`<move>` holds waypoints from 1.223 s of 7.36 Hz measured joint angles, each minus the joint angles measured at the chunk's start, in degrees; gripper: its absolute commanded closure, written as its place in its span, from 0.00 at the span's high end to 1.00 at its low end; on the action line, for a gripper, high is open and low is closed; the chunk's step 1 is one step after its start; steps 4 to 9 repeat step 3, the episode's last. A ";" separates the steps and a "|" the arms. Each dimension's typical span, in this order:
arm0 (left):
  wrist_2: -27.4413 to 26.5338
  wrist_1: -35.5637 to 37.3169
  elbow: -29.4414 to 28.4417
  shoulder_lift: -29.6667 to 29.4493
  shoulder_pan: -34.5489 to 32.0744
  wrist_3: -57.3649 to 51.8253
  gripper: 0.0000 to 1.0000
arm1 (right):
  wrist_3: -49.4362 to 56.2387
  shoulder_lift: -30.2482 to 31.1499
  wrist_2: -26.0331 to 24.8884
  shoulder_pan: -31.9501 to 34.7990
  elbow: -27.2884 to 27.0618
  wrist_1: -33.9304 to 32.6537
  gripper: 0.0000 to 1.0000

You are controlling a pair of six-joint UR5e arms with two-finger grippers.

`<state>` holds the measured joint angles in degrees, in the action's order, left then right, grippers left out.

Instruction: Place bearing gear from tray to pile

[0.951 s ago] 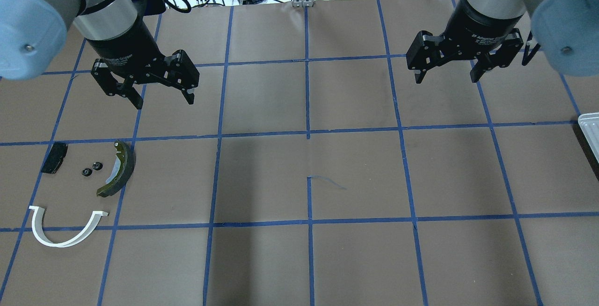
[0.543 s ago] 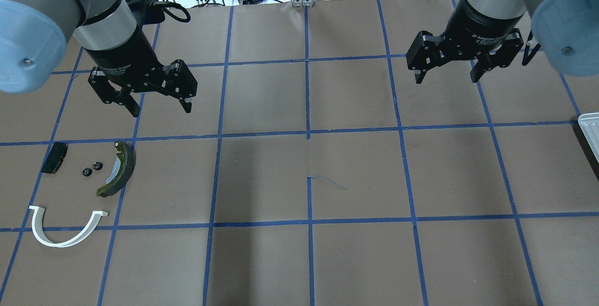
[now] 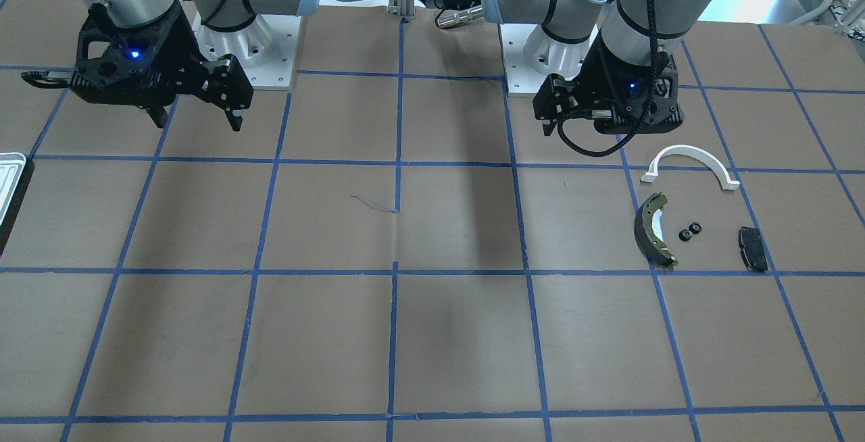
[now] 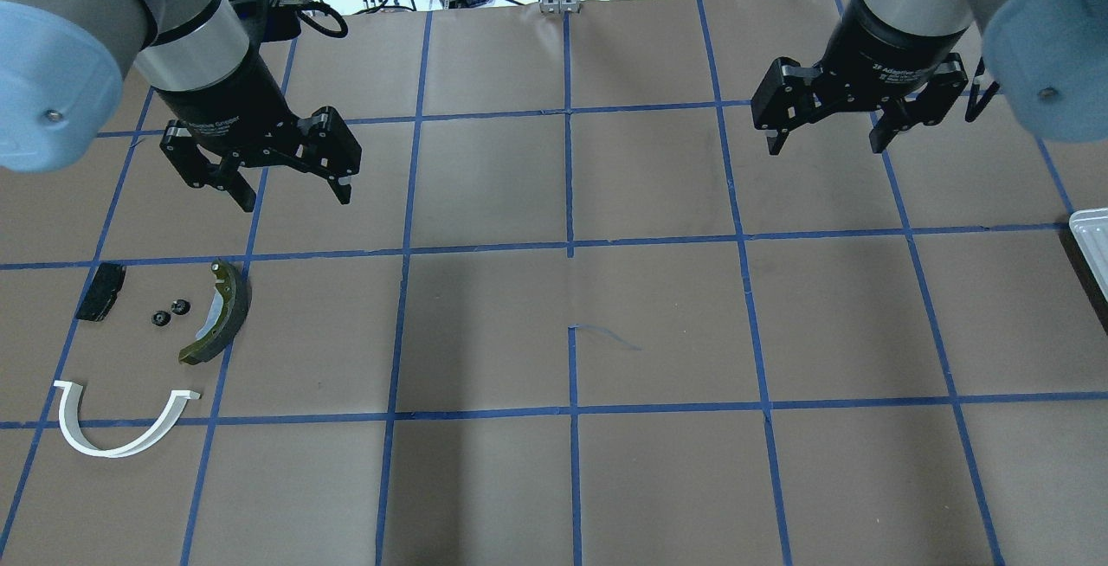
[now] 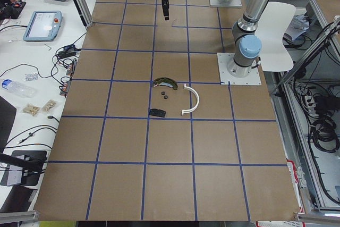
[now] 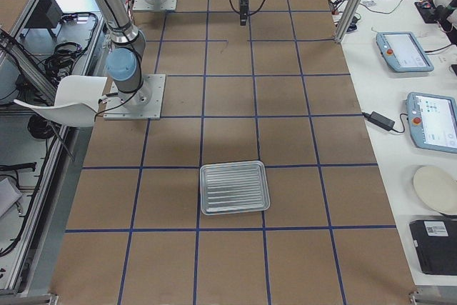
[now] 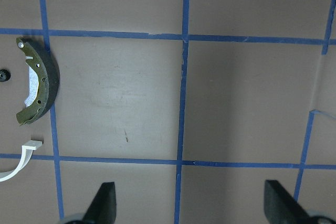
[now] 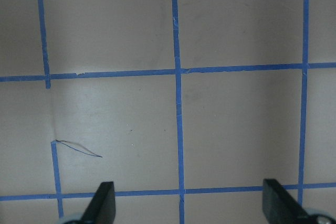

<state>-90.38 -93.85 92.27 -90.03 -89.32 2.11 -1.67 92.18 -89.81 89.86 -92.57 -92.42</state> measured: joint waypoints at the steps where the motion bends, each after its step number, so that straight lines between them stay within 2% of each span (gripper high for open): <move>1: 0.02 0.04 0.01 -0.01 0.01 0.01 1.00 | 0.14 -0.04 0.04 -0.02 0.00 -0.12 1.00; 9: 0.03 0.07 0.00 0.13 -0.03 0.08 1.00 | 0.28 -0.07 0.07 -0.04 0.00 -0.15 1.00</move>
